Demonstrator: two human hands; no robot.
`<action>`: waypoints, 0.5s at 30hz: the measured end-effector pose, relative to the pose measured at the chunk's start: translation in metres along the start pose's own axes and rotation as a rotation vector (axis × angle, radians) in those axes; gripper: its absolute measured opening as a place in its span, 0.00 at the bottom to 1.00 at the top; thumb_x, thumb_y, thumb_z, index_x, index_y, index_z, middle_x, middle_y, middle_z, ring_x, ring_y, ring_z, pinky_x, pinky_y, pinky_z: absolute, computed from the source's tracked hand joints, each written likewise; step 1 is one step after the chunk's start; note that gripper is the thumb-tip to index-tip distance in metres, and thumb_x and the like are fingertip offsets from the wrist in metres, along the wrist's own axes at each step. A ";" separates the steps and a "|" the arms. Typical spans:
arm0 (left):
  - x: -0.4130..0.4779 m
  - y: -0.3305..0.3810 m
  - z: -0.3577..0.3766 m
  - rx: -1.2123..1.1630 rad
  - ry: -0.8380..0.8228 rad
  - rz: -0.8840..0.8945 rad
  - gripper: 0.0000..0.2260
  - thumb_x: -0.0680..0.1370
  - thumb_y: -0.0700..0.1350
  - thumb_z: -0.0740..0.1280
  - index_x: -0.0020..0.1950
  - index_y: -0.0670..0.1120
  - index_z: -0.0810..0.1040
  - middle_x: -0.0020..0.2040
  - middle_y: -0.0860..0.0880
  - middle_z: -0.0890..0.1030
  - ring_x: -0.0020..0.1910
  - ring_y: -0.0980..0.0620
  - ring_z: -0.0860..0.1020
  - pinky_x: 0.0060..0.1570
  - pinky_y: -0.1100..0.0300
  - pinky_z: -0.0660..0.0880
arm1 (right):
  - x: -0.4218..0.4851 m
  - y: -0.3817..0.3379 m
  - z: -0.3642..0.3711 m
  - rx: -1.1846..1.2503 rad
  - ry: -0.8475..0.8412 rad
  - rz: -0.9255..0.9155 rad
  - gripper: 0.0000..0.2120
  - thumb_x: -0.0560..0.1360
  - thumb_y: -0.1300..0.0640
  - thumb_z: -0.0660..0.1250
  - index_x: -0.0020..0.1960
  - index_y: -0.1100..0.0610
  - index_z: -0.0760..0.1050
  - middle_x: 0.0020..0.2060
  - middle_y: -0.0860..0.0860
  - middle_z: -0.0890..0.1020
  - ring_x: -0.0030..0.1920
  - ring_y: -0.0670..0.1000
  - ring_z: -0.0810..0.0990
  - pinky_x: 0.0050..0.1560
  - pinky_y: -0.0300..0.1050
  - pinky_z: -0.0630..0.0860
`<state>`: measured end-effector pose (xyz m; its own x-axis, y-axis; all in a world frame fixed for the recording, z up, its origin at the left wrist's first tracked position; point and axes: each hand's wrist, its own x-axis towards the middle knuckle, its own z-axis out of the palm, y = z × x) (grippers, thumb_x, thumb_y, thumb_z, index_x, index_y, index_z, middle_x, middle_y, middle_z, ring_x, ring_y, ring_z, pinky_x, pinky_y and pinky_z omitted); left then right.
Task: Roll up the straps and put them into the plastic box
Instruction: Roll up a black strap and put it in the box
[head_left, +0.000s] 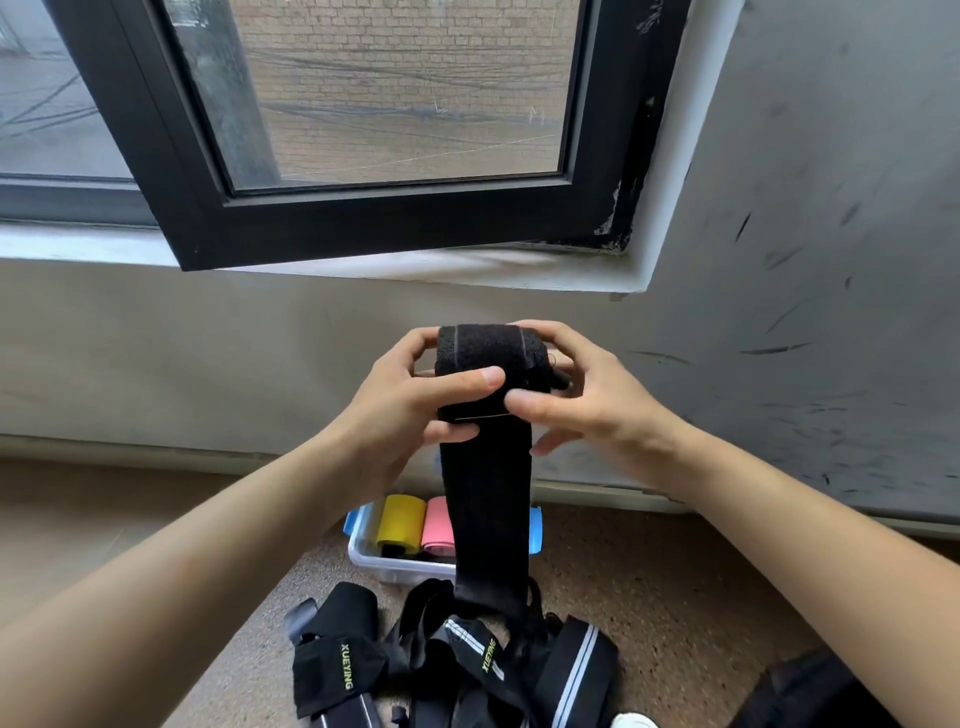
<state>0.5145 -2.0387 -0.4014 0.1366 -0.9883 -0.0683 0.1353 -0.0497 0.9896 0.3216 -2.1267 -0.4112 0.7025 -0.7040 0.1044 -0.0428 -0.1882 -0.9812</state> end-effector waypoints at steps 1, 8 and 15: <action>0.000 0.000 0.000 0.004 0.001 0.023 0.29 0.65 0.46 0.77 0.65 0.48 0.76 0.52 0.49 0.87 0.52 0.48 0.87 0.42 0.59 0.81 | -0.001 -0.002 -0.001 0.090 -0.041 0.077 0.24 0.75 0.51 0.73 0.70 0.47 0.73 0.58 0.57 0.82 0.52 0.56 0.85 0.39 0.49 0.82; 0.000 -0.007 -0.002 0.030 -0.013 0.109 0.31 0.66 0.42 0.78 0.68 0.49 0.74 0.57 0.43 0.84 0.55 0.46 0.85 0.44 0.58 0.82 | -0.005 -0.009 0.006 0.233 -0.070 0.261 0.26 0.76 0.37 0.67 0.67 0.52 0.77 0.60 0.60 0.82 0.51 0.58 0.85 0.47 0.54 0.83; -0.001 -0.005 -0.002 0.179 -0.074 -0.001 0.29 0.72 0.54 0.76 0.71 0.64 0.72 0.58 0.49 0.86 0.56 0.48 0.86 0.41 0.52 0.82 | -0.002 -0.005 0.005 0.346 0.057 0.170 0.21 0.74 0.49 0.72 0.66 0.53 0.77 0.57 0.54 0.84 0.53 0.56 0.85 0.43 0.49 0.82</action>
<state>0.5155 -2.0367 -0.4068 0.0631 -0.9958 -0.0661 -0.0423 -0.0688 0.9967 0.3239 -2.1216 -0.4073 0.6652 -0.7438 -0.0655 0.0932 0.1698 -0.9811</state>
